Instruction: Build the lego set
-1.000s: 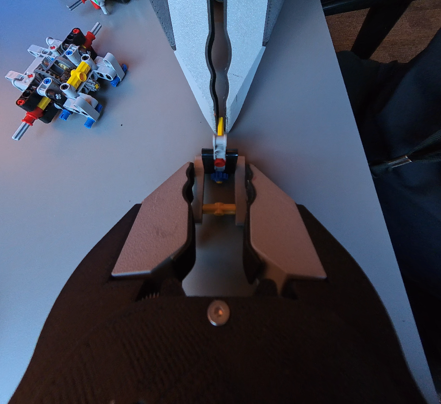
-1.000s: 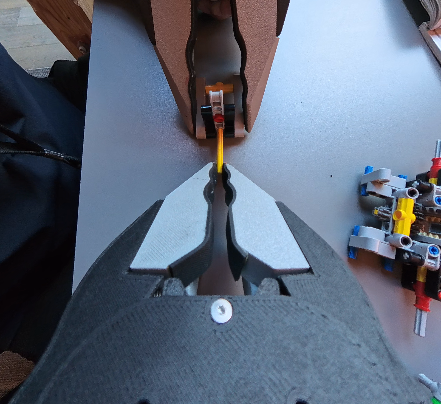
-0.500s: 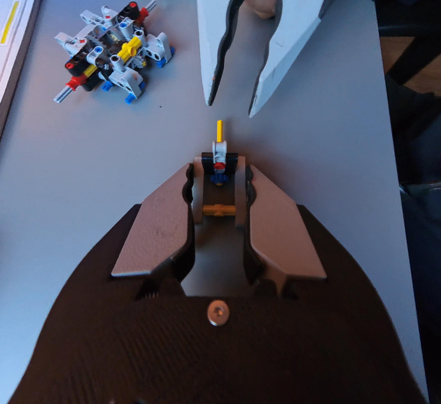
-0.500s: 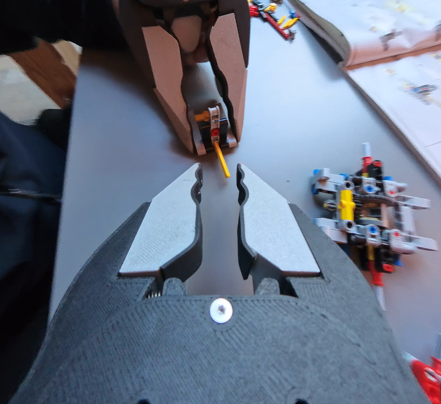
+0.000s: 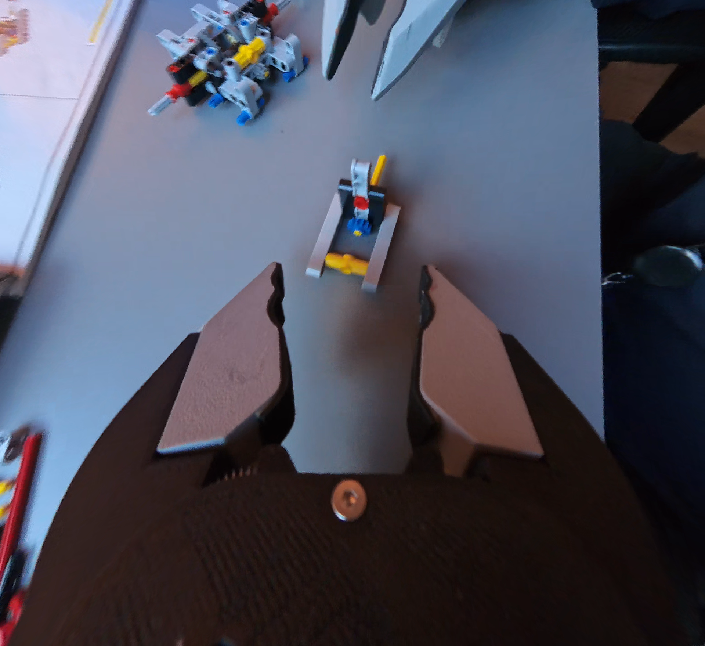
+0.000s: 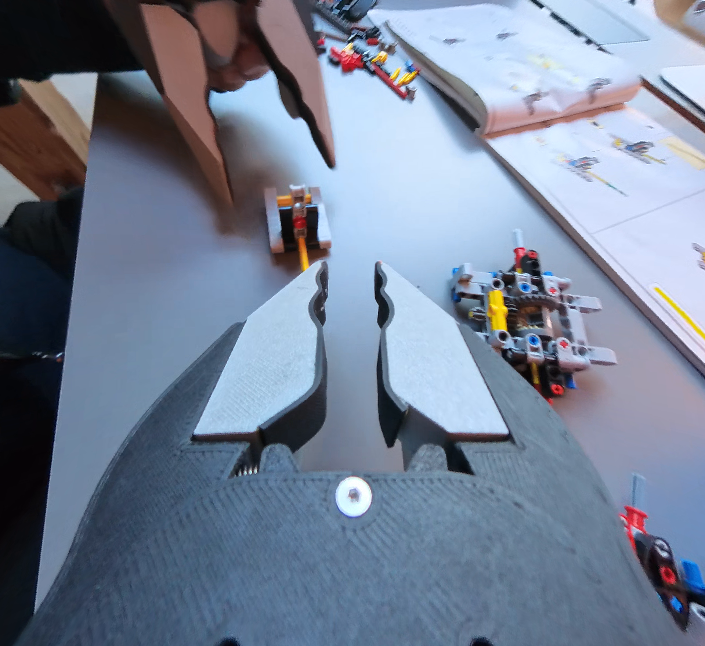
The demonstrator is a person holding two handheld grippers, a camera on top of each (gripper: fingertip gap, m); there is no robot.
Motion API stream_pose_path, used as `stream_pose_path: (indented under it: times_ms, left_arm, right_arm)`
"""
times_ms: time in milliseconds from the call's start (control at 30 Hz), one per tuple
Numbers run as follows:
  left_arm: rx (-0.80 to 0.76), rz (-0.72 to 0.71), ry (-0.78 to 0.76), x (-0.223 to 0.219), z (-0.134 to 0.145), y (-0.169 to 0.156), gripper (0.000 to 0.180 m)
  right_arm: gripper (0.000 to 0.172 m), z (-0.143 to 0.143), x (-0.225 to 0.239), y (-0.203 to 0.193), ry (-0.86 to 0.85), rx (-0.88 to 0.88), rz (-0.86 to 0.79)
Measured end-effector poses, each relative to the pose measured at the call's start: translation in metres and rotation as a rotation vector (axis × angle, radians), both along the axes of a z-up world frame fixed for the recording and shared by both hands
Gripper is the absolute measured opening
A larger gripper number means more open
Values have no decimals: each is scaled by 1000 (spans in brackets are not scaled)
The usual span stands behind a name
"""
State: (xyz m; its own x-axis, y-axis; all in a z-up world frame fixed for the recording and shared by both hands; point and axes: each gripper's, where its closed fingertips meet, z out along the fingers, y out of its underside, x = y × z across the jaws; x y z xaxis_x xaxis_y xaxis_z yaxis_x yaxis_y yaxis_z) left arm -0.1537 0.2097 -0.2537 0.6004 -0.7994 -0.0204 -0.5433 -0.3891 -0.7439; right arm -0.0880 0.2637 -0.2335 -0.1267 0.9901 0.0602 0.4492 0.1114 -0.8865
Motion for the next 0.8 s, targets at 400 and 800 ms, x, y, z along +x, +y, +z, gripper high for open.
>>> stream_pose_path:
  times_ms: [400, 800]
  left_arm:
    - [291, 115, -98, -25, 25, 21, 60]
    - [320, 92, -127, -23, 31, 19, 64]
  right_arm:
    - [24, 5, -3, 6, 35, 48, -38]
    - [22, 11, -9, 7, 64, 70, 2]
